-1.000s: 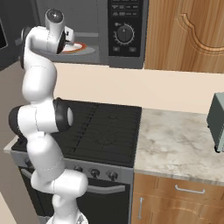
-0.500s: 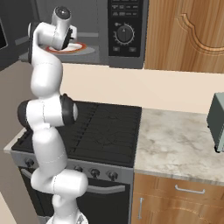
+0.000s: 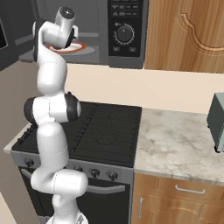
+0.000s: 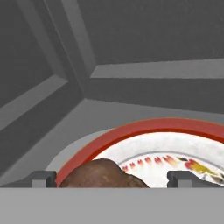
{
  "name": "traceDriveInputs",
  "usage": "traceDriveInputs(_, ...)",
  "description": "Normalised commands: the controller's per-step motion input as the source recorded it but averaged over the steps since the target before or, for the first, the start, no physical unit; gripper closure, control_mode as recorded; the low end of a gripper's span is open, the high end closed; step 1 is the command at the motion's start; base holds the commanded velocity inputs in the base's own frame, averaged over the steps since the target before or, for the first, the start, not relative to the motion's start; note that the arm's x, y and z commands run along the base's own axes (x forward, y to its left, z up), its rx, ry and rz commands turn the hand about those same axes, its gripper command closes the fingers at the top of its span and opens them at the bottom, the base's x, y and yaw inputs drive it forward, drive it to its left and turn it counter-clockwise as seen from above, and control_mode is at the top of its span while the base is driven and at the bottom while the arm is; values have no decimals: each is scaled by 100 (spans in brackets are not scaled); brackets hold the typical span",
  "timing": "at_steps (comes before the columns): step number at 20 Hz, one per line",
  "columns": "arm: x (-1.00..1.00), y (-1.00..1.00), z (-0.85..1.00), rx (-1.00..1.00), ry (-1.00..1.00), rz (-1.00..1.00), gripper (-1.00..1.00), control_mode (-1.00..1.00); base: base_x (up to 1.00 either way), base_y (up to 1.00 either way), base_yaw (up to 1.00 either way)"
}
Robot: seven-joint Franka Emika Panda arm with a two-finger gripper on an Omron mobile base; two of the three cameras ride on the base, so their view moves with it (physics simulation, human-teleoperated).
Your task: Retrieve the reheated potato from the microwave, then place the potato, cheese, and condiment on the cutting board.
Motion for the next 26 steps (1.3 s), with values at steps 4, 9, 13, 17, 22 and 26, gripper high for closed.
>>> traceDriveInputs(4, 3, 4, -1, -1, 0, 7, -100, -100, 0, 0, 0)
traceDriveInputs(9, -6, 2, 0, 0, 0, 6, -100, -100, 0, 0, 0)
traceDriveInputs(13, -6, 0, 0, 0, 0, 3, -100, -100, 0, 0, 0)
traceDriveInputs(17, -3, 0, -3, -1, 0, 3, -100, -100, 0, 0, 0)
traceDriveInputs(22, -9, 2, -15, -1, 0, 1, -100, -100, 0, 0, 0)
traceDriveInputs(26, -6, 1, -20, -2, 0, 0, -100, -100, 0, 0, 0)
